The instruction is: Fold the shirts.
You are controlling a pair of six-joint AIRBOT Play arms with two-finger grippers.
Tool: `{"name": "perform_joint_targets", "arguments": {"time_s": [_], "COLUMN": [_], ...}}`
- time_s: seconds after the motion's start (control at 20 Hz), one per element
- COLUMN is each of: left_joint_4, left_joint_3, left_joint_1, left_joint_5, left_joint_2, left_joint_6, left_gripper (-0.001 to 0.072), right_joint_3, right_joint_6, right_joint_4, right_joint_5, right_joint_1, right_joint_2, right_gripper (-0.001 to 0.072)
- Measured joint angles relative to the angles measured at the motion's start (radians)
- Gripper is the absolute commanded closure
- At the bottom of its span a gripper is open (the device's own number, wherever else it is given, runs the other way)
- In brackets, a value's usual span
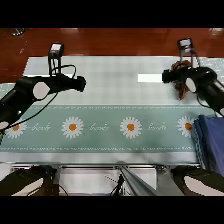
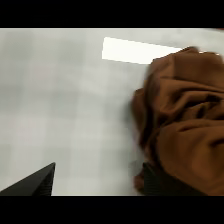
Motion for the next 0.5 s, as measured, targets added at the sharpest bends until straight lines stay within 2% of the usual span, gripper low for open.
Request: {"name": "perform_joint_targets", "arguments": {"time_s": [0.15, 0.3, 0.4, 0.45, 0.5], "left_joint_4": [0.038, 0.054, 0.058, 0.060, 0.061], "left_joint_3": [0.011, 0.014, 0.015, 0.016, 0.016], "left_joint_1": [0.053, 0.095, 0.108, 0.112, 0.115], "left_joint_5": [-0.018, -0.071, -0.107, -0.119, -0.134], "left_joint_2": [-0.004, -0.011, -0.016, -0.019, -0.021], "left_joint_6": [0.002, -0.020, -0.028, -0.030, -0.031], "left_gripper": [0.0007, 0.0007, 0.0007, 0.0007, 0.0007], "right_joint_3": [0.115, 0.238, 0.296, 0.314, 0.329], "right_joint_6": [0.083, 0.110, 0.105, 0.087, 0.061], "right_joint_4": [-0.006, 0.028, 0.072, 0.100, 0.138], "right_joint_5": [-0.022, 0.054, 0.126, 0.156, 0.190], "right_joint_1": [-0.147, -0.259, -0.306, -0.323, -0.336], "right_joint_2": [-0.128, -0.283, -0.371, -0.404, -0.432], "right_gripper": [0.0082, 0.0083, 0.0111, 0.0274, 0.0625]}}
